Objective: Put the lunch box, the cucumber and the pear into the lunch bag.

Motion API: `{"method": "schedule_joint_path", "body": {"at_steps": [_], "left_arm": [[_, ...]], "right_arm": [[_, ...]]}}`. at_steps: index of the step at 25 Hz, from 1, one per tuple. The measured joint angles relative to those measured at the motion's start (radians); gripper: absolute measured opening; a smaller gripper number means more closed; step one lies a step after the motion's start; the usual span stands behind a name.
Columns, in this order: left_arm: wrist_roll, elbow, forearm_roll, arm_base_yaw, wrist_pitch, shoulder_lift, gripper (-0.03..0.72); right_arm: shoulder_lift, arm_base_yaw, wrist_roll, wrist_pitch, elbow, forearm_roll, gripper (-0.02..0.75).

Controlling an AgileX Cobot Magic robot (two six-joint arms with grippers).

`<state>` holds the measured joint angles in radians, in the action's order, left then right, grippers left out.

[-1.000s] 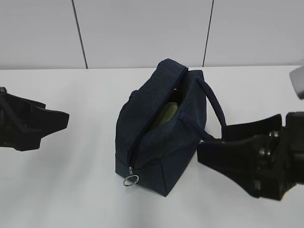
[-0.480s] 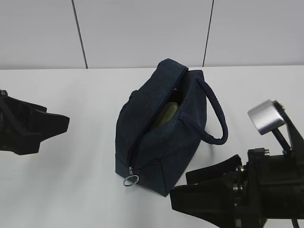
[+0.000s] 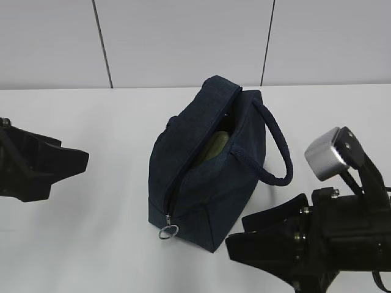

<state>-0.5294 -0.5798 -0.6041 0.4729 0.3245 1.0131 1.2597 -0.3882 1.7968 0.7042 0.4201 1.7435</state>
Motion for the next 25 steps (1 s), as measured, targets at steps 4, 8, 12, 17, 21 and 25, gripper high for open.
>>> {"method": "schedule_joint_path", "body": {"at_steps": [4,8,12,17,21,25], "left_arm": [[0.0,0.0,0.0,0.0,0.002,-0.005,0.342],[0.0,0.0,-0.001,0.0,0.005,-0.01,0.342],[0.0,0.0,-0.01,0.0,0.016,-0.01,0.342],[0.0,0.0,-0.011,0.0,0.018,-0.01,0.342],[0.0,0.0,-0.011,0.0,0.018,-0.01,0.342],[0.0,0.0,-0.012,0.0,0.018,-0.01,0.342]], "right_arm": [[0.0,0.0,0.036,-0.118,0.0,0.006,0.375],[0.0,0.0,0.044,-0.123,0.0,0.01,0.375],[0.0,0.0,0.045,-0.123,0.0,0.011,0.375],[0.0,0.0,0.054,-0.123,0.0,0.017,0.372],[0.0,0.0,0.057,-0.123,0.0,0.026,0.371],[0.0,0.0,0.058,-0.113,0.002,0.025,0.371]]}}
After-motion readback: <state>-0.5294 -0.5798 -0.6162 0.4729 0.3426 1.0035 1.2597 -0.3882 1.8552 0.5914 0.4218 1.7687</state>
